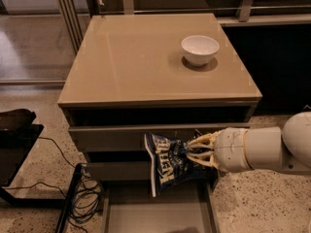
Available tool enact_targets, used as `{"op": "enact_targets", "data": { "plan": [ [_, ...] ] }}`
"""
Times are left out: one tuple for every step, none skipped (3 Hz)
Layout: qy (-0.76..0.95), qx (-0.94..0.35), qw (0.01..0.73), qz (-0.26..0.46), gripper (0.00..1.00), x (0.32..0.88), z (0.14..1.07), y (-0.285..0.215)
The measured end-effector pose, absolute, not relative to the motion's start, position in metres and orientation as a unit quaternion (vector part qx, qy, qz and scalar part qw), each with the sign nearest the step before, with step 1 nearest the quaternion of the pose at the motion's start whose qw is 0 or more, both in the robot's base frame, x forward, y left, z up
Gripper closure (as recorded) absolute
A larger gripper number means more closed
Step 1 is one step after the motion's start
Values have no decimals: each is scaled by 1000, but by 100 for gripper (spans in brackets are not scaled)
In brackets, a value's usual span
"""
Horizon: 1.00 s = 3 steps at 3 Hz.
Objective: Pick blue chip bag from bottom drawer and place on counter
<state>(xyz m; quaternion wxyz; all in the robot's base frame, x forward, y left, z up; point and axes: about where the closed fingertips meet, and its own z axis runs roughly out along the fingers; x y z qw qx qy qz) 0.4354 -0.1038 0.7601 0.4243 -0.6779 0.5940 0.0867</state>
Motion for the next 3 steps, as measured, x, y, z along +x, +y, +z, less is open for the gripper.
{"op": "enact_targets", "data": {
  "plan": [
    [585, -689, 422, 67, 100, 447, 783, -95],
    [571, -703, 422, 29, 100, 473, 827, -82],
    [563, -707, 428, 1, 100, 508, 870, -71]
  ]
}}
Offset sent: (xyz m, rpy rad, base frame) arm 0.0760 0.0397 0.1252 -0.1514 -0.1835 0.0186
